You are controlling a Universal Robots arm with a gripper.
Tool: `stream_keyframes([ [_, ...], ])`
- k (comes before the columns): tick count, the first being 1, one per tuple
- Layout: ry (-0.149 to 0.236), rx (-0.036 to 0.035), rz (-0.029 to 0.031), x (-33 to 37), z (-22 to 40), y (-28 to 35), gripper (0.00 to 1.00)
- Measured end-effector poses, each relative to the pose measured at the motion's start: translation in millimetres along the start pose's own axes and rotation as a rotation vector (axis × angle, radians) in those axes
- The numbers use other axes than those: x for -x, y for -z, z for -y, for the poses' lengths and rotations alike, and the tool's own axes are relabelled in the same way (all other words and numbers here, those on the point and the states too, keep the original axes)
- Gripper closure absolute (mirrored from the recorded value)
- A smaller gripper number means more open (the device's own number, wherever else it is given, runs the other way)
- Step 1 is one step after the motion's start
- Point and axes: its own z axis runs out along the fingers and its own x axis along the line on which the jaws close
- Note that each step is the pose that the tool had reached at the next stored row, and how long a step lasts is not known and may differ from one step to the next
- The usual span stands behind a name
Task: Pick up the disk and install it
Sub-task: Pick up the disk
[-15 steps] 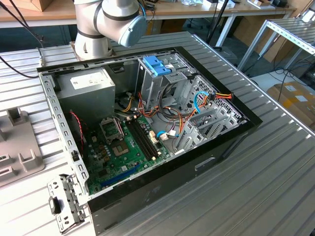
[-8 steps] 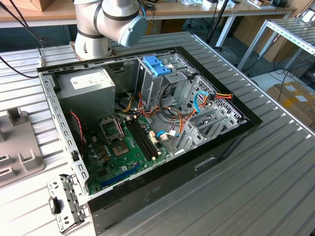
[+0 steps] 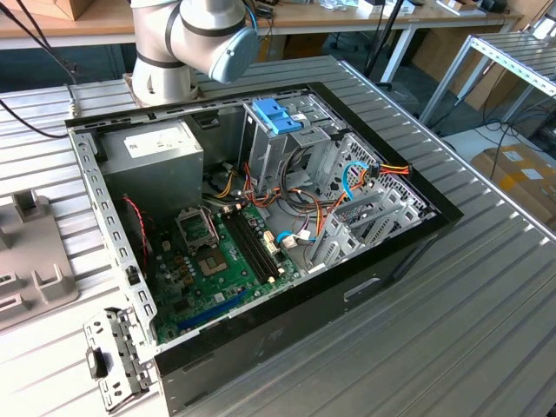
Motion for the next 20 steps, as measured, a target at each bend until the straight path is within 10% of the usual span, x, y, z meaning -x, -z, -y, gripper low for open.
stream_keyframes([
  [20, 0.309, 0.0076, -0.0136, 0.0, 0.1, 0.0, 0.89],
])
